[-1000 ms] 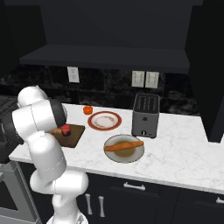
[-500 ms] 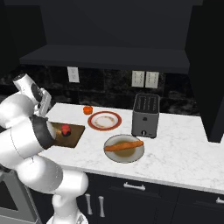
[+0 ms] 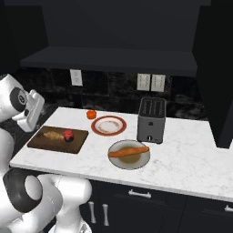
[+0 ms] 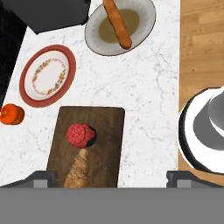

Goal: From the different types of pastries on the counter, select a croissant and place it on the cutting board. Then retrieve a jar of jam from the cabinet and place it alongside the croissant on the cutting board.

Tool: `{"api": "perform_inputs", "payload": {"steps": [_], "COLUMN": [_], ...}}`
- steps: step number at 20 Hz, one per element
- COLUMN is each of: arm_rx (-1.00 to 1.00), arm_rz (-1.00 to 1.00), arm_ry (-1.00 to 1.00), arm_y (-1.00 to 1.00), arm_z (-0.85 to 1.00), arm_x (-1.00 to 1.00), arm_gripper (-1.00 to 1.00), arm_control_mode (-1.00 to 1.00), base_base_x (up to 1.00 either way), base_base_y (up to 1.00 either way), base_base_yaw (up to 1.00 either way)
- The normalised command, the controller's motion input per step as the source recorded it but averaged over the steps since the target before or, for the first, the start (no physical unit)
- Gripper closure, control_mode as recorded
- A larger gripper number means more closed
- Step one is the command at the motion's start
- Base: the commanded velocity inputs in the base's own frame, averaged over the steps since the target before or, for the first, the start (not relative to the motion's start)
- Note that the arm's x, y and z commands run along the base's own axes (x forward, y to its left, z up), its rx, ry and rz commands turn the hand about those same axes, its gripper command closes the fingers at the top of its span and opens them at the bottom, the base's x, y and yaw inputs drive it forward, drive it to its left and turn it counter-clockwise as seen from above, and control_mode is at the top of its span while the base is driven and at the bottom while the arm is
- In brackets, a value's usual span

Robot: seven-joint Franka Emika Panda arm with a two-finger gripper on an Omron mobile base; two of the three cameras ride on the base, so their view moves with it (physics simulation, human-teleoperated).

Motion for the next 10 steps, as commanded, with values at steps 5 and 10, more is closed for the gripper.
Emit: {"api": "perform_inputs", "payload": {"steps": [5, 10], "arm_rx": [0.00, 0.00], "arm_rz": [-0.05, -0.09], "arm_ry": [-0.10, -0.02], "arm_y": [-0.23, -0.12], "arm_z": [0.07, -0.01], "arm_x": [-1.00, -1.00], "arm_gripper": [-1.00, -1.00], "arm_control_mode": [-1.00, -1.00], "base_base_x": [0.00, 0.00], "base_base_y": [0.00, 0.00], "base_base_yaw": [0.00, 0.00]}}
